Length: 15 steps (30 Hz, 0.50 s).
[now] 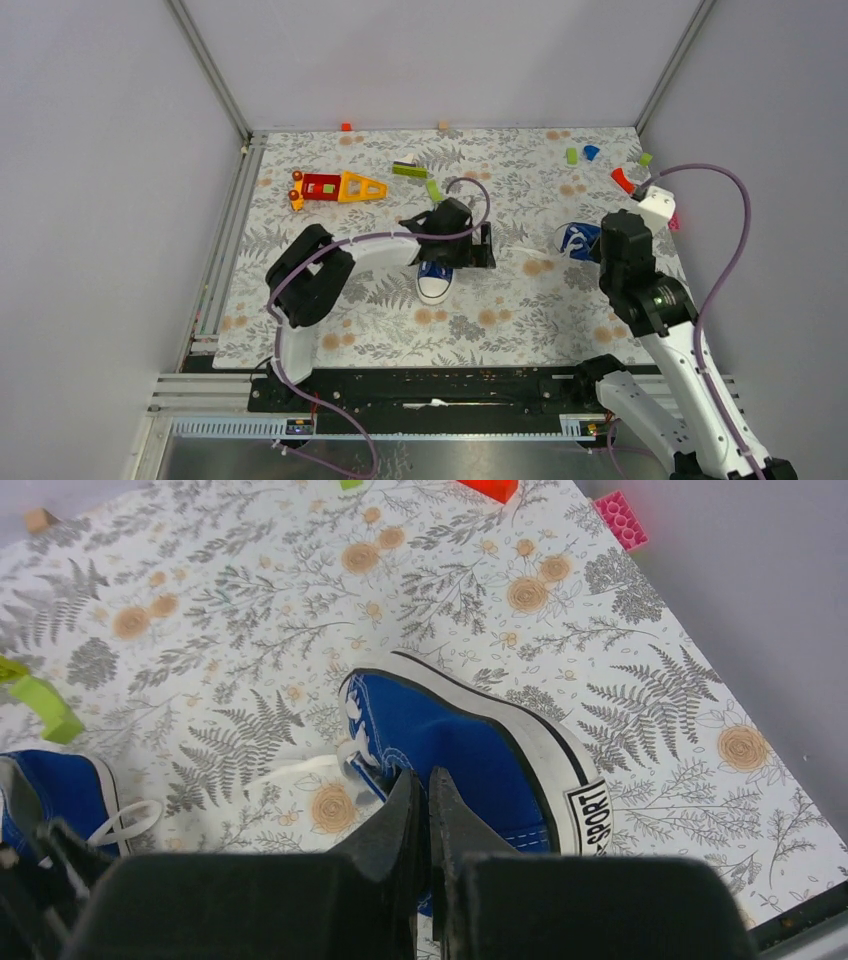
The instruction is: Tie the shoes
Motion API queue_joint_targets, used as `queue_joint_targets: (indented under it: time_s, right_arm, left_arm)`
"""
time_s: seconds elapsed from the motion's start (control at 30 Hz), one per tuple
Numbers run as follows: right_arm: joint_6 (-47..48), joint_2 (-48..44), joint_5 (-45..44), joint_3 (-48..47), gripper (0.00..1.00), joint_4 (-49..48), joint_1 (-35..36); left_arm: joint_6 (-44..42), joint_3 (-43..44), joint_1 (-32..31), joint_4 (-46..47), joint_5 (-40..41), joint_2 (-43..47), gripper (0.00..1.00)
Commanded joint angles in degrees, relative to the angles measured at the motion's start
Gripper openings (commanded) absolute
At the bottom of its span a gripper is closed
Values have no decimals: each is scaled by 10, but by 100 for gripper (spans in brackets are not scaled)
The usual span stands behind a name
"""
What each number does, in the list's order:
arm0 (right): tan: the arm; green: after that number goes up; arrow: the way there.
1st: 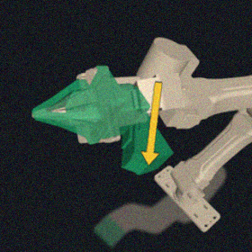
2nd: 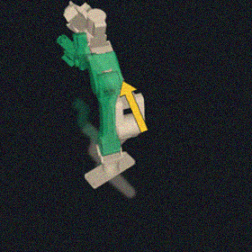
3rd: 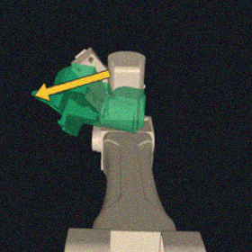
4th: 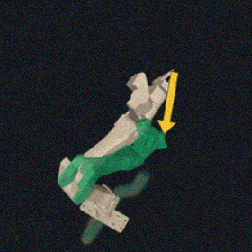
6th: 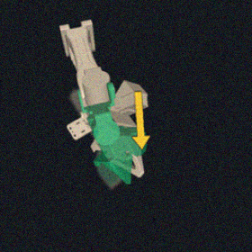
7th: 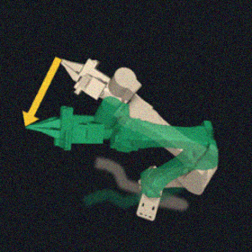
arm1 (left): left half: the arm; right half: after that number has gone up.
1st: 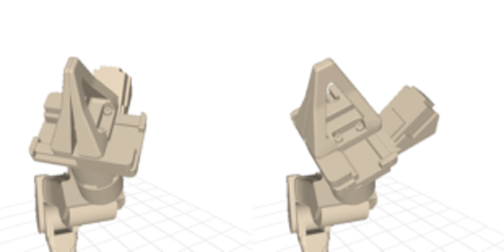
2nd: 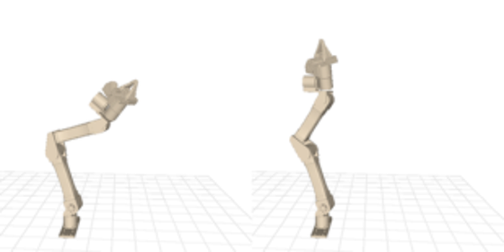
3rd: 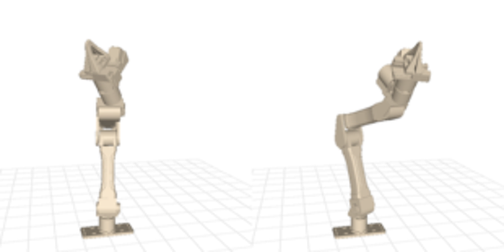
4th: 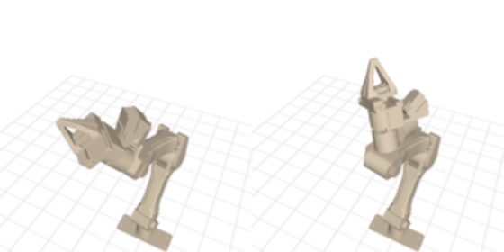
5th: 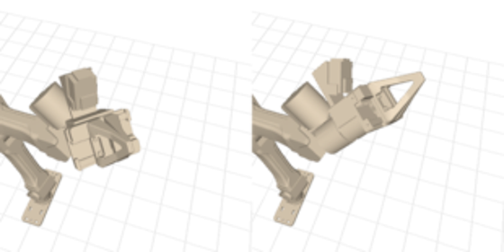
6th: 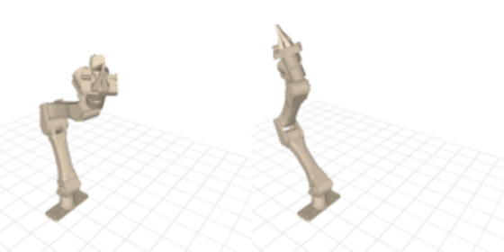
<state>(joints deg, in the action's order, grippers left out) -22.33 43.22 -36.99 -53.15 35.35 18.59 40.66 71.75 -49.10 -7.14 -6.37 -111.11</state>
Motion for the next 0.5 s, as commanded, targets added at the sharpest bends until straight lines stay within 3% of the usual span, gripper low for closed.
queue_joint_targets:
  time_s: [0.0, 0.13, 0.3, 0.47]
  right_arm:
    - [-17, -30, 21, -34, 0, -27, -1]
    - [-7, -18, 125, -55, 0, -18, 0]
    - [3, 4, 276, -91, 0, -19, -1]
    - [31, 51, 533, -125, 0, -52, 0]
  left_arm:
    - [-13, 71, 69, -101, 48, -43, 98]
    - [-31, 84, 145, -162, 90, -58, 99]
    - [-53, 24, 265, -153, 90, -20, 99]
    - [-48, -37, 357, -98, 18, 36, 97]
